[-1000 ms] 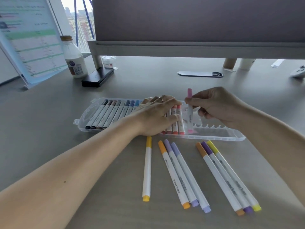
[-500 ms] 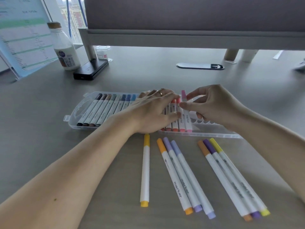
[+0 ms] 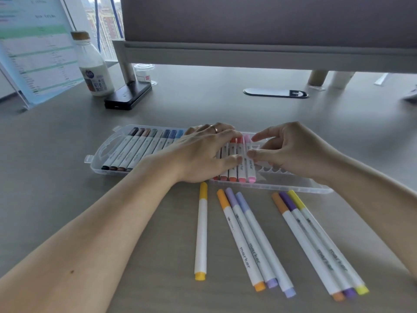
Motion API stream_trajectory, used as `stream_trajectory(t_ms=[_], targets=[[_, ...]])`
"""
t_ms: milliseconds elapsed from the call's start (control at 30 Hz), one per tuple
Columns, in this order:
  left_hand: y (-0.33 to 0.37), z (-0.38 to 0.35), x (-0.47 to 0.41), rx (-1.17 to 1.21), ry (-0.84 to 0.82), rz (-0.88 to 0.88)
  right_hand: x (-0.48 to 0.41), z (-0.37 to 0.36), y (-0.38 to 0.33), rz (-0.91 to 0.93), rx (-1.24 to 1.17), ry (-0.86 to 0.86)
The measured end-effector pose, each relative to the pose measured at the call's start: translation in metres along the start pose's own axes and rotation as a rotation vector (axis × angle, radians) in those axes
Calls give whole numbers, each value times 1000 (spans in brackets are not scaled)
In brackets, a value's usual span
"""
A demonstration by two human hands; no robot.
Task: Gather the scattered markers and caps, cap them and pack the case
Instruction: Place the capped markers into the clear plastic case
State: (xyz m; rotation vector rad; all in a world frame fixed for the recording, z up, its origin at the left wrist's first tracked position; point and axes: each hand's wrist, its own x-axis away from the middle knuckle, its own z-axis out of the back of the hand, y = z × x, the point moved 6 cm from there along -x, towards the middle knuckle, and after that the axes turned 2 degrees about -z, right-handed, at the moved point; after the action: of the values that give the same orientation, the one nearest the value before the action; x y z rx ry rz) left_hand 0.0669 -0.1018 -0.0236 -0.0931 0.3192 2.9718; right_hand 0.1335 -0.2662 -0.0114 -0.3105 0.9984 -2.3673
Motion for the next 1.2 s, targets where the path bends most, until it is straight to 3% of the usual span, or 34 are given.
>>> stream_trajectory(t_ms=[133, 1200], targets=[[3, 5, 0, 37, 54, -15, 1, 1, 1, 4, -28, -34], [8, -1, -7, 27, -35, 81, -1, -3, 4, 43, 25, -61]])
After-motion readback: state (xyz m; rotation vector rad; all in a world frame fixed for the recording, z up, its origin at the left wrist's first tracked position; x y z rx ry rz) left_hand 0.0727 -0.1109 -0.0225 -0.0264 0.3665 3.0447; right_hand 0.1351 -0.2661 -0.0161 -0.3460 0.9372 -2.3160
